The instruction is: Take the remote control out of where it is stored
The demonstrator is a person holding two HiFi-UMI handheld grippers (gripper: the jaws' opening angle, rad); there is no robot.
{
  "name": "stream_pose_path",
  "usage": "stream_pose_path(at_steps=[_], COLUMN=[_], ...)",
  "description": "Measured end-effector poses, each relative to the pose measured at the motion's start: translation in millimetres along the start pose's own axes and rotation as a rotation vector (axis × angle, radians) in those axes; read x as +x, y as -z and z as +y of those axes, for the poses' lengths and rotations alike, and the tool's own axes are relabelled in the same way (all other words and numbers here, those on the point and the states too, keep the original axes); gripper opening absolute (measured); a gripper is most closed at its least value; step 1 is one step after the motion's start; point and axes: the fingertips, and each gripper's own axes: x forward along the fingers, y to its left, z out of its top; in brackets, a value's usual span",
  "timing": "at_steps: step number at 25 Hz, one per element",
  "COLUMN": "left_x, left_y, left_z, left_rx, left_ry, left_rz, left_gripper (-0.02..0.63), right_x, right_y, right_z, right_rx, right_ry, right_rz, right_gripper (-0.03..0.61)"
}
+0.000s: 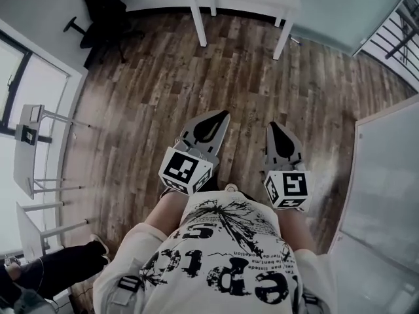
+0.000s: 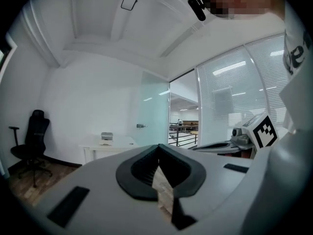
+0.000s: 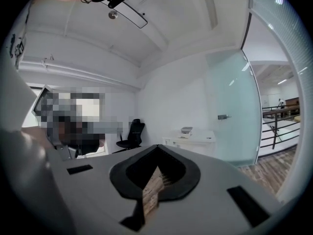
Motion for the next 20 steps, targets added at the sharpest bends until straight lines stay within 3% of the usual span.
stream_pose_path(at_steps=[4,8,20], left_x=[35.9,74.0,186.7], left_y=[4.1,10.2,-17.0], left_z=[8.2,39.7,211.1], left_rx=[0.032,0.000,-0.059], left_ry=[0.057,0.106,0.221], left_rz=[0.019,0.024,0.020], left_gripper=[0.008,0.008,0.008], right_x=[14.9,48.7,243.0], right_y=[1.1,3.3,-41.8], right_z=[-29.3,-45.8,-70.7], right_rx=[0.030,0.035,0.011], right_ry=[0.064,0.116,0.193], right_rz=[-0.006,0.003,0.012], right_gripper=[-0.005,-0.005,-0.005])
